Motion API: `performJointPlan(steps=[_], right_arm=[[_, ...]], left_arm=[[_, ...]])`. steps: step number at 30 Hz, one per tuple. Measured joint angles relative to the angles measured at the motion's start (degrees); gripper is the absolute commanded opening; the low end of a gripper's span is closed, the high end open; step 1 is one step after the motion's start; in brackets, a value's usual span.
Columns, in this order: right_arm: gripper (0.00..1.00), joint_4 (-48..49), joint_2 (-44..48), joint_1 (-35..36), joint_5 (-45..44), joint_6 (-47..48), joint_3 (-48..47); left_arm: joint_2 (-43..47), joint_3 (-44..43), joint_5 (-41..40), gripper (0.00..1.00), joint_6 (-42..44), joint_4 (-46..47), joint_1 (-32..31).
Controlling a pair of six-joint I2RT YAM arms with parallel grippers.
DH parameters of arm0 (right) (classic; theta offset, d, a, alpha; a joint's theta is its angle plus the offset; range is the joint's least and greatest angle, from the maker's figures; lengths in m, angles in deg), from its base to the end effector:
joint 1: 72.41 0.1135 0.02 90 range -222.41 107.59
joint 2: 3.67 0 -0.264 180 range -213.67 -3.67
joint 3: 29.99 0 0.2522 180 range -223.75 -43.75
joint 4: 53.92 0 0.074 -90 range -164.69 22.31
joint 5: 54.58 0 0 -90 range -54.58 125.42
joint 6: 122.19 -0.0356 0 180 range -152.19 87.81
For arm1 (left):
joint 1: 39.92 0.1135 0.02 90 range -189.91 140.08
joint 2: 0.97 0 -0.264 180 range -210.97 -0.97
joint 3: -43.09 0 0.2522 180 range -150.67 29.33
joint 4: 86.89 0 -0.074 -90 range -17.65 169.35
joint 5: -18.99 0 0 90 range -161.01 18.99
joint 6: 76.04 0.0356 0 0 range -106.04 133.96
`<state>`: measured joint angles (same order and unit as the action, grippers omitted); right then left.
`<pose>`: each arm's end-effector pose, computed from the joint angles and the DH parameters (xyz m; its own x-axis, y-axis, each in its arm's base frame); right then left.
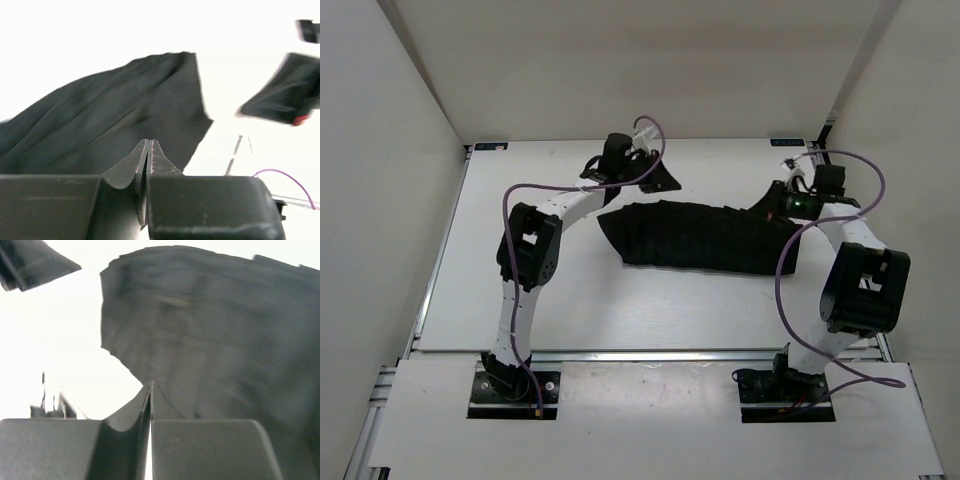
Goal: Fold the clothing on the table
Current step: Fold the skirt
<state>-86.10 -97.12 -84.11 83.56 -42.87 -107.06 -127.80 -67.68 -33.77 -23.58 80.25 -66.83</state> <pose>0.3408 -0.0435 0.2326 -0.7857 0.2890 -0.5469 -0.2053 0.7122 0.6713 0.4452 -0.2501 0.2055 -0.8493 -0.1129 -0.5157 0.3975 0.5062 -0.7654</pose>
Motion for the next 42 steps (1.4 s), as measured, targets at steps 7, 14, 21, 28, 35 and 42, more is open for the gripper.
performJointPlan(steps=[7, 14, 21, 28, 35, 42], right_arm=[[0.0, -6.7, -10.9, 9.6, 10.7, 10.5, -5.2], [0.0, -7.3, -14.3, 15.6, 17.5, 12.7, -4.9], [0.0, -5.2, -26.3, 18.8, 18.6, 10.1, -8.7], [0.0, -5.2, -35.3, 17.1, 16.6, 2.0, -12.3], [0.0, 6.6, -30.6, 17.8, 18.3, -10.0, -7.2], [0.0, 14.9, -16.9, 17.7, 17.7, -18.4, -6.9]], left_arm=[[3.9, 2.1, -1.2, 0.0, -1.9, 3.2, -5.3], [6.0, 13.8, -6.7, 0.0, -3.0, 3.1, -2.2], [5.9, 17.1, -10.3, 0.0, -3.7, 6.1, -0.9], [5.7, 19.6, -12.4, 0.0, -4.8, 7.4, -1.9], [6.0, 19.0, -12.7, 0.0, -4.4, 6.3, -1.4], [10.7, 18.0, -12.7, 0.0, -2.9, 3.7, -1.2]])
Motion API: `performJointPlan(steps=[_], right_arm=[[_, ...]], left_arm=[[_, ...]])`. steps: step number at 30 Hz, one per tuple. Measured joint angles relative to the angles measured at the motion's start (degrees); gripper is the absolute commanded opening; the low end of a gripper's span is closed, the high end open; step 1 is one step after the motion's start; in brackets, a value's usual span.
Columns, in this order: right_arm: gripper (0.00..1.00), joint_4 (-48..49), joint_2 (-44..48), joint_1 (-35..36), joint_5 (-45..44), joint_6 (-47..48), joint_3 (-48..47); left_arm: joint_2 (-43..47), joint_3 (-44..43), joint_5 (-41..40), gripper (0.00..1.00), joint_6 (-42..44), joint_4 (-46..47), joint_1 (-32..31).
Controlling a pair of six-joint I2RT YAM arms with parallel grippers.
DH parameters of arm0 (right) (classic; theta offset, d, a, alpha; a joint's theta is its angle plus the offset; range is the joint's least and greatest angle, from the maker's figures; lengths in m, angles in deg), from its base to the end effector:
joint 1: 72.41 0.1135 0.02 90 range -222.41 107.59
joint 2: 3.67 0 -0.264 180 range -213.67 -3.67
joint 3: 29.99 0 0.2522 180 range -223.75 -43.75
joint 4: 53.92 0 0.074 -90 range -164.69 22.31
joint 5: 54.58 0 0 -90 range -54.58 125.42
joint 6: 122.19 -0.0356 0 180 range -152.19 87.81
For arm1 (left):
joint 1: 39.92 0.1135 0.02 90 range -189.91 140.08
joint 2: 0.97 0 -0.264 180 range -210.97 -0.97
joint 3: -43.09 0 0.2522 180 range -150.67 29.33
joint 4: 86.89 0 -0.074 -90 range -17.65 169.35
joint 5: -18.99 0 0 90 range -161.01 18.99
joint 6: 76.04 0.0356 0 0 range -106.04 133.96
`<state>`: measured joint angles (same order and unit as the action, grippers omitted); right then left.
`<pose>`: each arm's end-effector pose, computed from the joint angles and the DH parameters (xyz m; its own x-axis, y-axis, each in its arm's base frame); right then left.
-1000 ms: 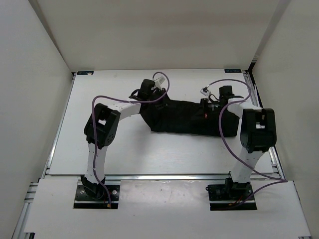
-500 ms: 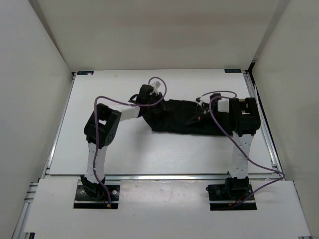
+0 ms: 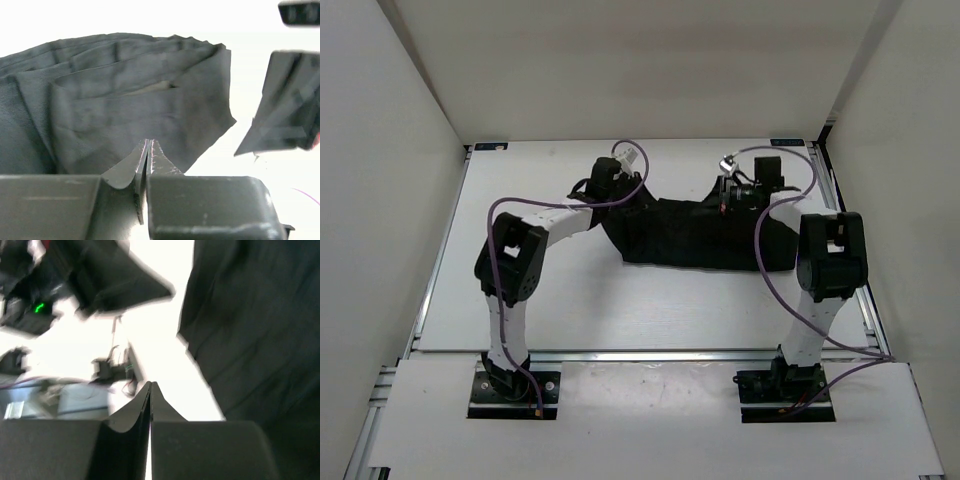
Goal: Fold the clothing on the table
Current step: Fold the skirt
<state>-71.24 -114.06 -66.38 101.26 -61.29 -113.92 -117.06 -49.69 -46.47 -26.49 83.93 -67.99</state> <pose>0.3961 0.0745 0.1873 -0.9407 0.1008 -0.3238 -0.2754 0.3305 0.9027 0.3967 -0.2283 0.1937 -0.8389 -0.2215 -0.4971 0.2535 0.6494 -0.7170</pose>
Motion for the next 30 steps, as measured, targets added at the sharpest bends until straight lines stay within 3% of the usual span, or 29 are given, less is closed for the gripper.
performJointPlan(steps=[6, 12, 14, 20, 23, 24, 25, 26, 27, 29, 30], right_arm=[[0.0, -3.2, -1.2, 1.9, -7.7, 4.0, -6.2], [0.0, -8.0, -14.4, 1.4, -15.0, 5.6, -8.5], [0.0, -9.2, -18.6, 1.0, -12.7, 4.8, -9.6], [0.0, -10.1, -18.8, 2.0, -12.5, 5.8, -13.6], [0.02, -9.1, -14.1, 2.0, -11.9, 5.2, -11.0], [0.28, -8.7, -10.8, 1.7, -11.7, 5.0, -8.6], [0.48, -8.8, -6.4, 1.2, -11.8, 4.7, -5.8], [0.86, -8.9, -1.1, 0.5, -12.2, 4.5, -2.9], [0.99, -8.6, 4.0, -0.2, -12.9, 4.8, 0.0], [0.99, -8.2, 17.1, -2.7, -14.6, 5.1, 6.8], [0.99, -7.0, 23.6, -4.8, -15.3, 4.1, 10.4]], left_arm=[[10.9, 6.3, 0.1, 0.0, 0.4, 0.3, 0.4], [17.6, 14.2, -0.2, 0.0, 0.4, 1.4, 1.7], [19.5, 17.1, -0.6, 0.0, 0.1, 1.2, 2.2], [23.3, 19.7, -1.9, 0.01, 0.4, 0.1, 2.8], [23.8, 18.0, -2.6, 0.1, 2.6, -1.4, 2.2], [23.5, 16.7, -2.8, 0.13, 3.9, -2.5, 1.7], [23.0, 14.3, -3.2, 0.21, 5.9, -4.5, 0.7], [22.2, 11.7, -3.6, 0.3, 8.2, -5.7, -0.3], [21.0, 8.1, -4.1, 0.31, 10.9, -7.8, -1.8], [17.4, -0.2, -4.2, 0.44, 15.8, -12.1, -4.8], [15.2, -4.1, -4.1, 0.6, 18.1, -13.8, -6.0]])
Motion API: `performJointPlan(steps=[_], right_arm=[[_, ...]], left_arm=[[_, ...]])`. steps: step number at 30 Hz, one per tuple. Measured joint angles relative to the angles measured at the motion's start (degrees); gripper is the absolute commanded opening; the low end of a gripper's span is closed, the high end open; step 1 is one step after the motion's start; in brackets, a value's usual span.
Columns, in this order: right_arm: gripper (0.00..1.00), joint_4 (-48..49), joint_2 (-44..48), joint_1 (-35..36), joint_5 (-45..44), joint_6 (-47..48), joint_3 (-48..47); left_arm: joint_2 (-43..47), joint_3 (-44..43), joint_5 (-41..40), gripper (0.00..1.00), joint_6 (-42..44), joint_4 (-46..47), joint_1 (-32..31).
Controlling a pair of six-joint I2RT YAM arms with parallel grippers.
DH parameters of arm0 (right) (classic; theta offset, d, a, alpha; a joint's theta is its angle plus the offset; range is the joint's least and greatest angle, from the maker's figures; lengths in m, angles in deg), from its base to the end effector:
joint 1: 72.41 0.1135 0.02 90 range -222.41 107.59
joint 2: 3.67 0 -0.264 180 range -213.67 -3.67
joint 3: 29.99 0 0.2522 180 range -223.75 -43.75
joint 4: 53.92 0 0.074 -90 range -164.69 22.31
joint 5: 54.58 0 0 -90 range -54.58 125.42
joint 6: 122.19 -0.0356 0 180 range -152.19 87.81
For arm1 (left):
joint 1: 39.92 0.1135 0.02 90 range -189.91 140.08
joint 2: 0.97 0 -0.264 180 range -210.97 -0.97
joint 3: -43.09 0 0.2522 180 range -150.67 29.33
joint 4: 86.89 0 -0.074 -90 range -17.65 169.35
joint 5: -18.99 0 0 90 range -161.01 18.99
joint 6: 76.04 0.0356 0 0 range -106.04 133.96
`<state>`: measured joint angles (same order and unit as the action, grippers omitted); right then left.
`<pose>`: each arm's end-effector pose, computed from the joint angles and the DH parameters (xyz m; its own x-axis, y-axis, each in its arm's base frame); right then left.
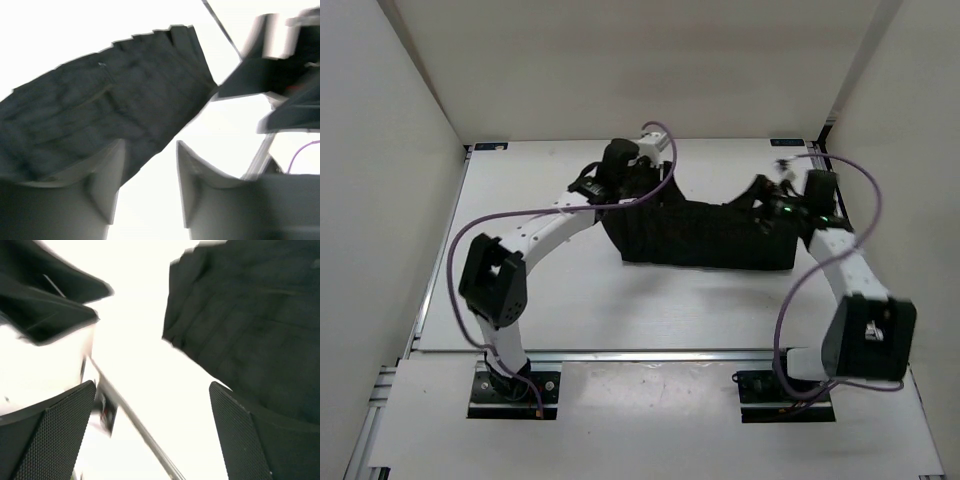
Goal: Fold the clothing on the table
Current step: Fold the skirt
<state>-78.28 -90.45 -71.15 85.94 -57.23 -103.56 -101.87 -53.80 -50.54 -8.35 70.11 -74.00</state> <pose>0.3266 0.0347 0.2605 -0.8171 0.2512 -0.5189 -0.3088 0.5694 0.7619 0.3385 -0.2441 0.3063 -0.6452 0.0071 -0.7639 0.5816 0.6530 -0.4851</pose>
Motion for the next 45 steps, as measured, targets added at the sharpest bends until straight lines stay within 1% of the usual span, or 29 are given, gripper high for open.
performJointPlan(steps=[1, 2, 3, 5, 7, 10, 12, 14, 16, 19, 21, 23, 25, 27, 28, 31, 34, 36, 37, 39, 41, 45], right_arm=[[1.0, 1.8, 6.1, -2.8, 0.3, -1.4, 3.7], [0.99, 3.3, 10.6, -6.6, 0.6, -3.7, 7.1], [0.99, 3.8, 13.9, -10.8, 1.1, -5.4, 9.6], [0.99, 3.2, 15.1, -18.2, 1.4, -7.7, 12.7], [1.0, 4.7, 14.1, -21.5, 1.0, -9.6, 18.1], [0.99, 2.4, 16.0, -22.4, -0.9, -12.4, 29.7], [1.0, -0.3, 17.8, -21.9, -2.6, -13.9, 33.4], [0.99, -1.5, 19.7, -21.9, -4.9, -14.2, 34.2], [1.0, -1.5, 21.0, -23.3, -7.2, -13.6, 34.0], [0.99, -1.9, 21.1, -29.6, -9.6, -12.2, 33.8], [0.99, -2.0, 20.9, -34.0, -11.0, -11.7, 33.8], [1.0, -1.7, 20.5, -36.7, -12.7, -11.9, 33.9], [0.99, -0.7, 20.3, -36.8, -13.7, -12.4, 35.0], [1.0, 1.2, 20.1, -35.3, -14.3, -14.1, 37.2], [0.99, 1.9, 19.8, -34.6, -14.4, -14.9, 38.3], [0.99, 5.0, 19.3, -32.7, -13.1, -18.4, 40.3], [1.0, 7.9, 19.2, -32.0, -13.0, -20.1, 41.3], [1.0, 9.0, 19.2, -32.0, -12.8, -20.8, 41.6], [0.99, 9.2, 19.2, -32.0, -12.8, -20.9, 41.7], [0.99, 9.3, 19.2, -32.0, -12.8, -20.9, 41.7], [0.99, 9.5, 19.2, -31.9, -12.8, -20.9, 41.7], [0.99, 9.6, 19.2, -31.4, -13.0, -21.0, 41.7]], left_arm=[[-2.2, -3.2, 0.7, 0.69, 1.9, -1.7, -1.0], [-4.3, -6.0, 1.6, 0.86, 3.1, -3.5, -1.8], [-6.8, -8.2, 1.9, 0.99, 4.9, -5.2, -2.3], [-11.8, -11.9, 1.8, 0.99, 7.5, -9.8, -3.0], [-16.5, -13.8, 1.1, 0.99, 9.8, -13.2, -3.4], [-21.9, -15.2, 0.9, 0.98, 12.1, -17.9, -4.5], [-24.7, -17.4, 0.7, 0.98, 13.6, -21.1, -5.9], [-27.2, -20.6, 0.7, 0.98, 14.8, -22.8, -7.7], [-29.0, -24.0, 1.0, 0.98, 15.1, -23.4, -9.4], [-29.9, -27.1, 1.4, 0.99, 15.0, -23.4, -11.6], [-29.9, -27.5, 1.4, 0.98, 15.0, -22.6, -12.8], [-30.0, -27.4, 1.4, 0.98, 14.8, -22.4, -13.5], [-30.2, -27.3, 1.3, 0.99, 14.7, -22.5, -13.7], [-30.8, -27.1, 1.2, 0.98, 14.3, -22.4, -13.7], [-31.1, -26.7, 1.0, 0.99, 14.0, -22.4, -13.7], [-31.8, -24.1, -0.1, 0.98, 12.4, -22.2, -13.7], [-31.1, -22.0, -0.8, 0.94, 9.7, -19.7, -13.6], [-30.6, -20.7, -1.5, 0.89, 7.7, -18.0, -13.5], [-30.2, -19.7, -1.8, 0.8, 6.7, -17.0, -13.4], [-29.5, -17.7, -2.1, 0.54, 5.1, -15.2, -12.8], [-29.0, -15.3, -1.4, 0.47, 3.7, -14.0, -12.0], [-25.3, -7.9, 0.6, 0.47, 1.2, -10.1, -10.5]])
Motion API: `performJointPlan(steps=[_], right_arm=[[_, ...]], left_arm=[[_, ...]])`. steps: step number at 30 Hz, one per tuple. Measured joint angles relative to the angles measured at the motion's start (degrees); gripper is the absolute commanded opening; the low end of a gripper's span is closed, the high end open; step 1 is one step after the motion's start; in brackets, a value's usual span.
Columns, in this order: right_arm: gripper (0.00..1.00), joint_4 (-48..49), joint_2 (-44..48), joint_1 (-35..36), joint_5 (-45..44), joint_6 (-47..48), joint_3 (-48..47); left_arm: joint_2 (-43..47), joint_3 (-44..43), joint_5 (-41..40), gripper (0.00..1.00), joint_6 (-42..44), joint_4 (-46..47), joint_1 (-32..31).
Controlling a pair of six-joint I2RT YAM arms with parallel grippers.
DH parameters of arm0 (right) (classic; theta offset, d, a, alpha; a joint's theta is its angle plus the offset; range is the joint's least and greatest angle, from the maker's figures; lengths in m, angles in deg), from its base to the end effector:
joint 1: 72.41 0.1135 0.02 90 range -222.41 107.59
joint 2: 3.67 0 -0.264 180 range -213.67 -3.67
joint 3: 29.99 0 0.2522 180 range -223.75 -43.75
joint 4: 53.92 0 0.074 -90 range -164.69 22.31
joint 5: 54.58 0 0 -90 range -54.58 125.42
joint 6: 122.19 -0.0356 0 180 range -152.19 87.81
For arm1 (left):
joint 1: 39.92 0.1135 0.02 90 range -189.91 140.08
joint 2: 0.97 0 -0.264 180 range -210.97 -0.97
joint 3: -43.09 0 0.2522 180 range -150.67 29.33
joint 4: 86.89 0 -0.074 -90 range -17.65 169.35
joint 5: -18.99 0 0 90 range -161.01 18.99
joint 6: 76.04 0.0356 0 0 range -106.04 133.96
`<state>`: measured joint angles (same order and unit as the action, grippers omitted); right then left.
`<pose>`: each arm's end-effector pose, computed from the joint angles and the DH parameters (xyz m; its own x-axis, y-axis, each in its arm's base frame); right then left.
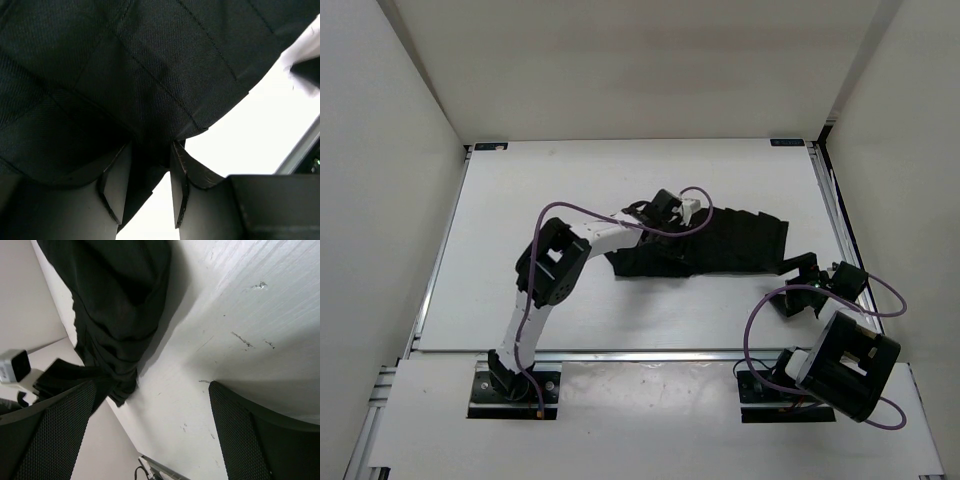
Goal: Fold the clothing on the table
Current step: Fold the skirt
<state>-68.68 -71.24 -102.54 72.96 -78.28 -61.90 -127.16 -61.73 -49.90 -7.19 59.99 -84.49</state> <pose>0.1746 -0.0763 0.1317 -0.4175 0.9028 -0.1036 0.5234 0.3320 0.7847 0.3280 -0.3411 0.1474 -0.8308 0.3460 -0.4359 0.5403 0.6890 -0.4830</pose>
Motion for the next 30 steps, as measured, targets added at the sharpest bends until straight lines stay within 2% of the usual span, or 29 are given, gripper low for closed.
performJointPlan(steps=[7, 8, 10, 12, 13, 15, 21, 30], right_arm=[[0.99, 3.1, 1.5, 0.3, 0.2, -0.9, 2.1], [0.99, 3.6, 1.7, 0.3, 0.3, -1.0, 2.4], [0.99, 4.7, 1.9, 0.6, 0.5, -1.2, 3.0], [1.0, 5.9, 2.1, 1.3, 0.9, -1.3, 3.7], [1.0, 6.6, 2.1, 1.7, 1.1, -1.4, 4.0], [0.99, 7.4, 2.1, 2.3, 1.4, -1.4, 4.3], [0.99, 8.1, 2.1, 3.8, 1.1, -1.1, 4.4], [0.99, 5.4, -1.1, 9.1, -2.1, 1.5, 0.0]], left_arm=[[11.8, 18.5, 1.0, 0.5, -3.8, 4.8, 0.5], [13.2, 20.5, 1.2, 0.53, -4.0, 5.3, 0.5], [15.4, 23.5, 1.7, 0.66, -4.4, 5.7, 0.4], [16.9, 25.0, 2.4, 0.74, -4.8, 6.3, 0.2], [17.4, 25.4, 2.4, 0.81, -4.7, 6.4, 0.0], [18.1, 25.8, 2.6, 0.85, -4.5, 6.5, -0.4], [21.3, 28.3, 0.7, 0.84, -4.4, 5.8, -0.5], [26.8, 34.0, -1.0, 0.84, -5.0, 4.8, 3.8]])
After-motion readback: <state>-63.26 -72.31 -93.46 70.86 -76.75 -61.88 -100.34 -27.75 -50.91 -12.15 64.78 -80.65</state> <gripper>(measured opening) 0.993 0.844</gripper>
